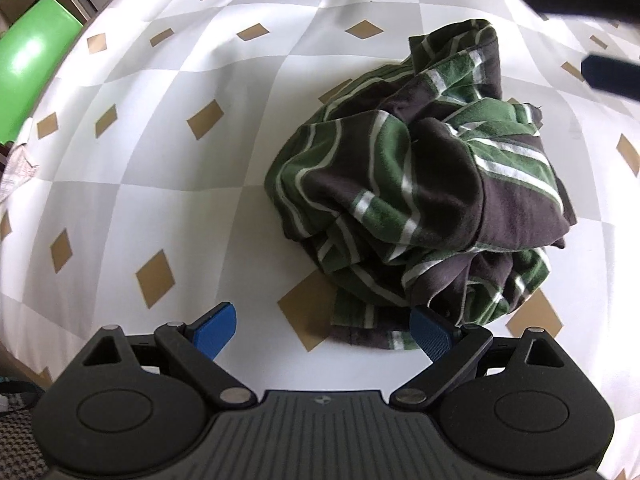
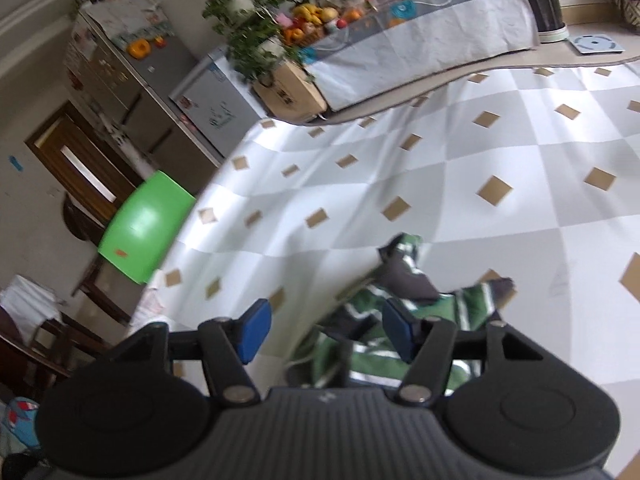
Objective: Fold clothes
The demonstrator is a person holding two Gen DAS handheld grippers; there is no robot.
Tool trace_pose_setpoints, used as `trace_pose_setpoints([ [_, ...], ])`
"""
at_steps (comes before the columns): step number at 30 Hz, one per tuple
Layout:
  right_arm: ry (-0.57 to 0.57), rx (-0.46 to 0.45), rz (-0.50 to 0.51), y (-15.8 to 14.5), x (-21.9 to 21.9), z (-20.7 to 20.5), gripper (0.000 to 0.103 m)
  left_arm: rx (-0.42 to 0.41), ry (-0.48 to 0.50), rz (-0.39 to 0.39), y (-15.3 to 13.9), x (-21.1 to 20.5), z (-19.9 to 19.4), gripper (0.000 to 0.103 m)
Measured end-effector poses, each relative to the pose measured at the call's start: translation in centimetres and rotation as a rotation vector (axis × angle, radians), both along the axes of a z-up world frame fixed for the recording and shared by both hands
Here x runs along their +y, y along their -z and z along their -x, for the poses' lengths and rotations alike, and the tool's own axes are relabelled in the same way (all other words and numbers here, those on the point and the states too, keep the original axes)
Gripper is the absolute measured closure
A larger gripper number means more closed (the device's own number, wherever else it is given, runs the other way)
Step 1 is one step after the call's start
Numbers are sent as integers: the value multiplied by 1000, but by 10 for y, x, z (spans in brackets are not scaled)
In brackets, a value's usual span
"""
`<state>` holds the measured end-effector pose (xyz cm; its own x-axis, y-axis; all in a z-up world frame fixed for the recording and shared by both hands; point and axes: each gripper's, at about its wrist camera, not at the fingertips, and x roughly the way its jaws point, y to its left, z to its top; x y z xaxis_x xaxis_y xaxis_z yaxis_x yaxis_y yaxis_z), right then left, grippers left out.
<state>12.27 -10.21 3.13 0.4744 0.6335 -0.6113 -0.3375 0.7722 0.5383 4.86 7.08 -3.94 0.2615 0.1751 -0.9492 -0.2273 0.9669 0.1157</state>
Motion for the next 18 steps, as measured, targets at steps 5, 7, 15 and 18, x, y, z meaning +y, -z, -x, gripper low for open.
trace_pose_setpoints([
  [5,8,13,53,10,1,-3,38,-8,-7,20,4,1,-2,9],
  [7,3,8,72,13,1,-3,37,-9,-14,31,6,1,-3,9],
  [15,52,25,154,32,-3,-12,35,-27,-21,22,10,2,-10,9],
  [18,87,51,164,42,-7,-18,34,-21,-35,34,13,4,-13,9],
])
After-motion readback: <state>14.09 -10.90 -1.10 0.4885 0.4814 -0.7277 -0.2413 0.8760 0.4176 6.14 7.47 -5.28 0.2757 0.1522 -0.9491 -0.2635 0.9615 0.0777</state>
